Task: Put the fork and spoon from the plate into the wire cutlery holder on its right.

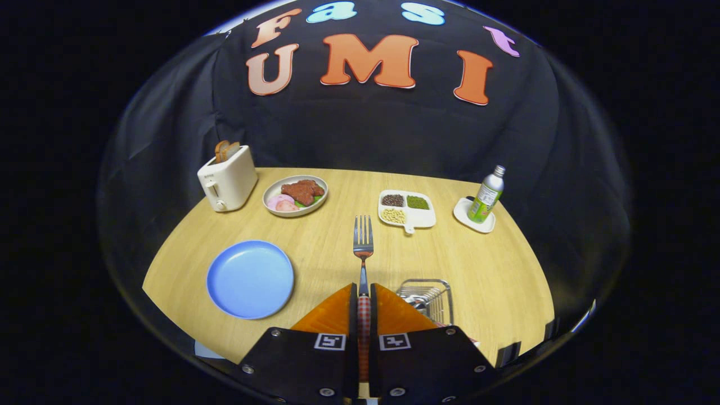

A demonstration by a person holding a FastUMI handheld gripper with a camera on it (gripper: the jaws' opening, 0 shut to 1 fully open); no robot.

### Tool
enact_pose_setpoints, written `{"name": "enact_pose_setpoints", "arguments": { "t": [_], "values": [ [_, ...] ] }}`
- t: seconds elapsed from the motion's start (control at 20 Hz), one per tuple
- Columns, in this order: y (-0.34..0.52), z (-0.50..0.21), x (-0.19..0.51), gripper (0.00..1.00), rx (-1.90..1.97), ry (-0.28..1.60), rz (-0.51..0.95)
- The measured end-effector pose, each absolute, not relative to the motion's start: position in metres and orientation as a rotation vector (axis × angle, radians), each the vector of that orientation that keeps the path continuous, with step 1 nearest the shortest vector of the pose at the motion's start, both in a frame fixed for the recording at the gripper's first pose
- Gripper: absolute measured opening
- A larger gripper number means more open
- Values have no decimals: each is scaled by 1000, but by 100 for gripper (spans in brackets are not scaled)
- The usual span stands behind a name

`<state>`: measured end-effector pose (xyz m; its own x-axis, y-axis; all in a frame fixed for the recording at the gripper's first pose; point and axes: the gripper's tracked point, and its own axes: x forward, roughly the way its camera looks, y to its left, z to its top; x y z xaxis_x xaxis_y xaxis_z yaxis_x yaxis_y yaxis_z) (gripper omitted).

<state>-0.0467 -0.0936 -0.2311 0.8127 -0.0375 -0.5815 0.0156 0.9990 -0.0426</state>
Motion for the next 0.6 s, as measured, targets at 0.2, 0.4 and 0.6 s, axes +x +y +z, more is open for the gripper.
{"name": "enact_pose_setpoints", "arguments": {
  "t": [0.2,0.4,0.6],
  "values": [
    [-122,-245,-69,7,-33,729,-51],
    [-147,-256,-81,8,-41,811,-85],
    [-154,-266,-86,8,-78,888,-63]
  ]
}}
